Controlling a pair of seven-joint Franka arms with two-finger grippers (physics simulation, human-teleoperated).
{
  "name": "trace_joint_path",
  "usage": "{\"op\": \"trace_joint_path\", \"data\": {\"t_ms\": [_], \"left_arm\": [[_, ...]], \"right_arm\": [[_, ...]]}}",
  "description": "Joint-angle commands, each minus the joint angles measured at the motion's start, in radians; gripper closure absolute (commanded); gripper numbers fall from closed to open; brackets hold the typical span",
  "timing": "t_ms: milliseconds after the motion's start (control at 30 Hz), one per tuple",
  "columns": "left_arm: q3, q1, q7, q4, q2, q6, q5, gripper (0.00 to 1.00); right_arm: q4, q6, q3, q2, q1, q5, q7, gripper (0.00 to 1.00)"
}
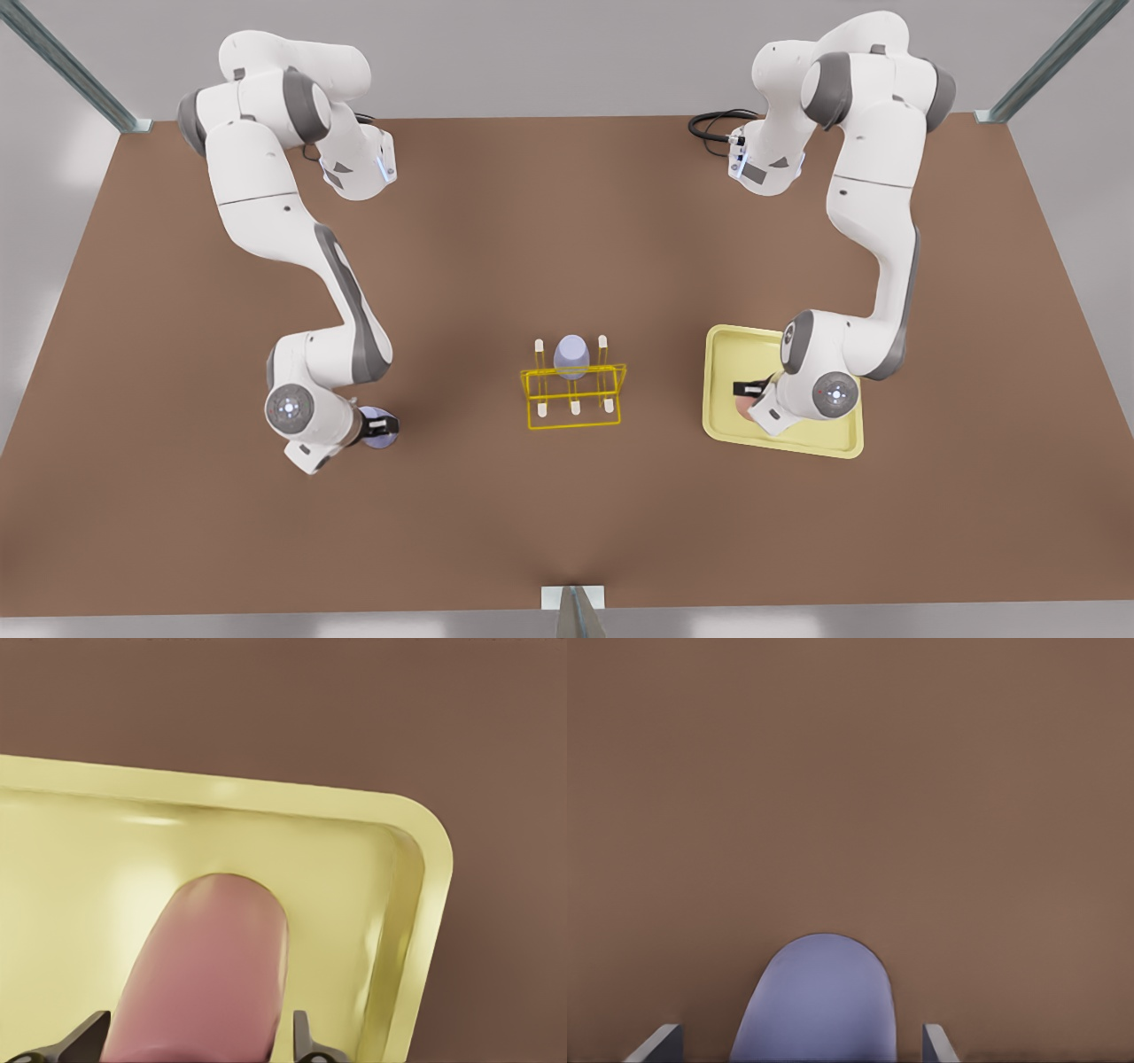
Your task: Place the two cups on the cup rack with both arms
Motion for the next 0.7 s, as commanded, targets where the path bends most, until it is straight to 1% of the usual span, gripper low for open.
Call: {"op": "trace_joint_path", "data": {"t_ms": [0, 133, 200, 367, 400, 567, 600, 667], "left_arm": [[0.000, 0.000, -0.007, 0.000, 0.004, 0.069, -0.001, 0.00], [0.000, 0.002, -0.004, 0.002, 0.007, 0.082, 0.002, 0.00], [0.000, 0.002, -0.001, 0.002, 0.009, 0.080, 0.003, 0.17], [0.000, 0.002, -0.001, 0.005, 0.021, 0.082, 0.006, 0.17], [0.000, 0.000, -0.002, 0.005, 0.023, 0.082, 0.006, 0.17], [-0.002, 0.003, -0.002, 0.008, 0.014, 0.080, 0.003, 0.17], [-0.002, 0.003, -0.002, 0.006, 0.001, 0.071, 0.003, 0.17], [-0.002, 0.008, -0.007, 0.006, -0.025, -0.009, 0.003, 0.17]], "right_arm": [[-0.011, 0.048, 0.001, -0.005, 0.000, 0.003, 0.067, 0.00], [-0.025, 0.056, 0.004, -0.003, 0.001, 0.003, 0.067, 0.00], [-0.043, 0.060, 0.008, -0.007, 0.000, 0.003, 0.067, 0.00], [-0.094, 0.066, 0.008, -0.048, 0.000, 0.003, 0.064, 0.00], [-0.124, 0.108, 0.008, -0.060, 0.000, 0.003, 0.064, 0.00], [-0.140, 0.115, 0.008, -0.060, 0.000, 0.004, 0.064, 0.00], [-0.140, 0.117, 0.008, -0.056, 0.000, 0.003, 0.064, 0.00], [-0.140, 0.123, 0.008, -0.049, 0.000, 0.004, 0.066, 0.00]]}}
